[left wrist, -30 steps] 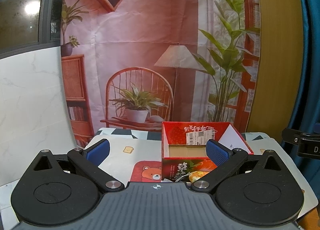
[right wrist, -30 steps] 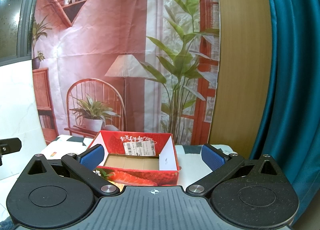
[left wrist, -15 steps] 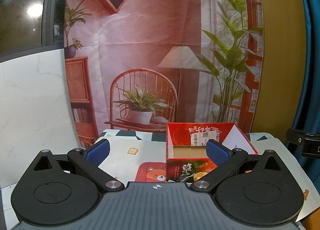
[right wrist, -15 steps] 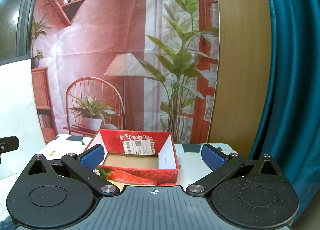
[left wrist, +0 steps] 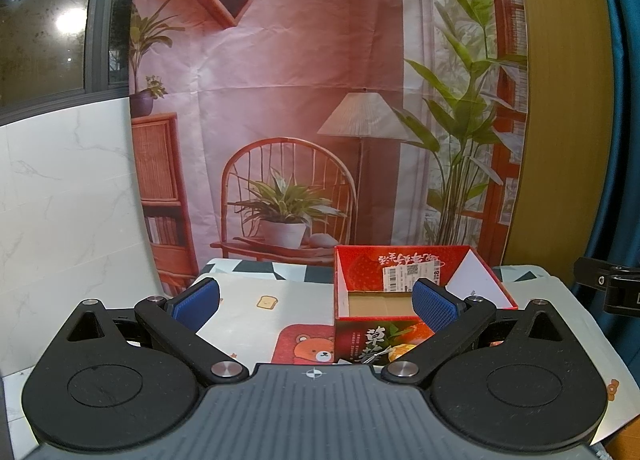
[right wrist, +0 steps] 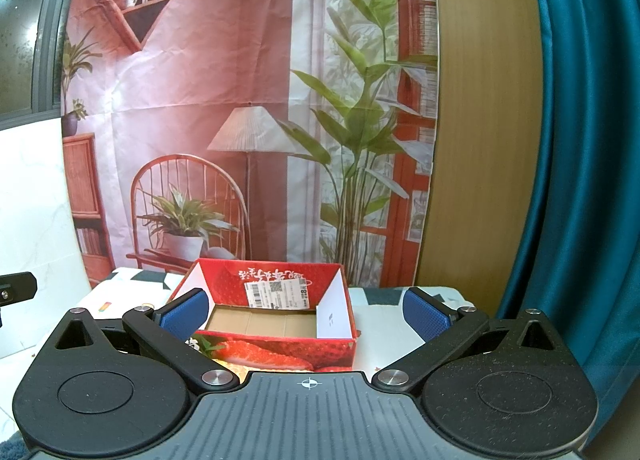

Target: Organize soft objects

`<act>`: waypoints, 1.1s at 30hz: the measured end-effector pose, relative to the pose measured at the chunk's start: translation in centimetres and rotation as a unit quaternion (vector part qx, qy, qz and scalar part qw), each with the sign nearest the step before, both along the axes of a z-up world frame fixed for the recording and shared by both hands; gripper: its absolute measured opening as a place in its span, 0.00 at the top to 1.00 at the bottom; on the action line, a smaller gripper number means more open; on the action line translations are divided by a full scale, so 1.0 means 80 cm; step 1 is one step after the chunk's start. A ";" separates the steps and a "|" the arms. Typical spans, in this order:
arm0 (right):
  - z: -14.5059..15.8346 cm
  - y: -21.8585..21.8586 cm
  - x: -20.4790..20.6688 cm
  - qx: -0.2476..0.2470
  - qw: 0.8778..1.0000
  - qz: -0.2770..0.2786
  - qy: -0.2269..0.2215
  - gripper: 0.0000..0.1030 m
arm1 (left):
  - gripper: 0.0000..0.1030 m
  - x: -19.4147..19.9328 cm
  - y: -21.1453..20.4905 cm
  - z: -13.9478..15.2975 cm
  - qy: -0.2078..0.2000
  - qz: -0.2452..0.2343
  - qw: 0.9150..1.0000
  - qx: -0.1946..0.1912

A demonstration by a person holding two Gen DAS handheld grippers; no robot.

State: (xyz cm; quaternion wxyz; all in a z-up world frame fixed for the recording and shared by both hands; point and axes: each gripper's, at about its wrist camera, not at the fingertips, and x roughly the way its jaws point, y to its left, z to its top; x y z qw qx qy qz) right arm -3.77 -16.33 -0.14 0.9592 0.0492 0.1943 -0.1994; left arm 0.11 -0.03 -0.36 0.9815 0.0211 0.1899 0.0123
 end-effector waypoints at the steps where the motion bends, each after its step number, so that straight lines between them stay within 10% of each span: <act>1: 0.001 0.001 0.001 0.000 1.000 0.000 0.000 0.00 | 0.00 0.000 0.000 0.000 0.000 0.000 1.000 0.000; 33: -0.032 -0.027 0.004 0.064 0.996 0.038 -0.058 0.00 | 0.00 0.036 0.002 -0.044 0.029 0.015 0.999 0.024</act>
